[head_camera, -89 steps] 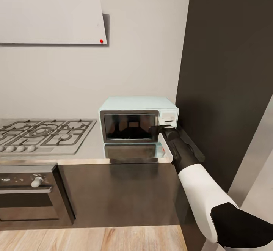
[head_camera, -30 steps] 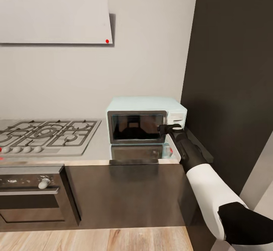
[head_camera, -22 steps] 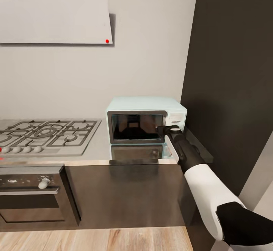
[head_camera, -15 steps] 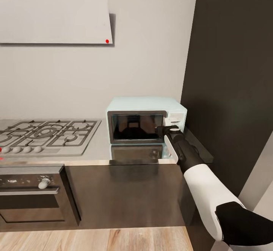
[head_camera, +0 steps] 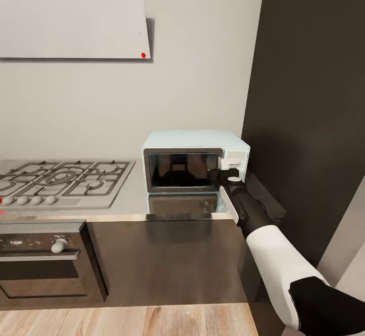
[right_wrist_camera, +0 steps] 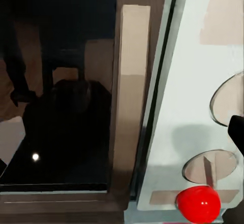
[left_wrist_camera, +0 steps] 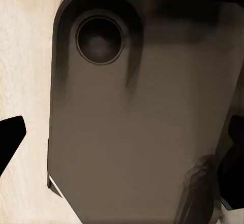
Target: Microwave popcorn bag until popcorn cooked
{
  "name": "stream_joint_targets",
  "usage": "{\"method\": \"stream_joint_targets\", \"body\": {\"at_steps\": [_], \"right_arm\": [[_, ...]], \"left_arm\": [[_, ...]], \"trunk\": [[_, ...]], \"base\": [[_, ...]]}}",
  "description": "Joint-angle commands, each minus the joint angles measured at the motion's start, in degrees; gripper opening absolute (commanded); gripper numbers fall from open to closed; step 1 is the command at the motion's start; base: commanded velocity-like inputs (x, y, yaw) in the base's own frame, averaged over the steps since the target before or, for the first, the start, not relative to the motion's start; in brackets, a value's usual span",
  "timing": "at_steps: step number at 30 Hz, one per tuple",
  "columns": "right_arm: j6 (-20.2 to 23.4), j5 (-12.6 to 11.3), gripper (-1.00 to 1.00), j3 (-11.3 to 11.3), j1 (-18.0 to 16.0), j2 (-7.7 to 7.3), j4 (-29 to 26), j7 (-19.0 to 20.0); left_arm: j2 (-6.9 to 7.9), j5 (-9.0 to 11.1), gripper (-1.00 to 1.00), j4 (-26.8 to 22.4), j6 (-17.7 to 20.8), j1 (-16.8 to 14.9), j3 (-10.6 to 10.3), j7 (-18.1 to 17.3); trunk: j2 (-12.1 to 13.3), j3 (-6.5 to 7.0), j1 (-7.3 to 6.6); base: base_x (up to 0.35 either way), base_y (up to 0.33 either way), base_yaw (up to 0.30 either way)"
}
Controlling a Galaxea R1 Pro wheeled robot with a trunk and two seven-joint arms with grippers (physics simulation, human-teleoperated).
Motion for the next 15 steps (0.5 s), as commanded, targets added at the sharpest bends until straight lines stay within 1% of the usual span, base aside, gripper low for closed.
{"method": "stream_joint_targets", "body": {"at_steps": [1, 5, 11, 15], "right_arm": [[0.2, -0.2, 1.0, 0.2, 0.0, -0.03, -0.1, -0.4], [0.1, -0.6, 1.0, 0.2, 0.0, -0.03, -0.1, -0.4], [0.1, -0.5, 1.0, 0.2, 0.0, -0.03, 0.2, -0.4], [0.1, -0.3, 1.0, 0.2, 0.0, -0.03, 0.3, -0.4]], "left_arm": [[-0.01, 0.5, 1.0, -0.1, -0.1, 0.0, -0.1, 0.0], [-0.01, 0.5, 1.0, -0.1, -0.1, 0.0, -0.1, 0.0], [-0.01, 0.5, 1.0, 0.0, 0.0, 0.0, -0.1, 0.0], [-0.01, 0.5, 1.0, 0.0, 0.0, 0.0, -0.1, 0.0]], "trunk": [[0.0, -0.05, 0.0], [0.0, -0.05, 0.0], [0.0, -0.05, 0.0], [0.0, -0.05, 0.0]], "base": [[0.0, 0.0, 0.0], [0.008, 0.0, 0.0], [0.112, 0.0, 0.0], [0.023, 0.0, 0.0]]}}
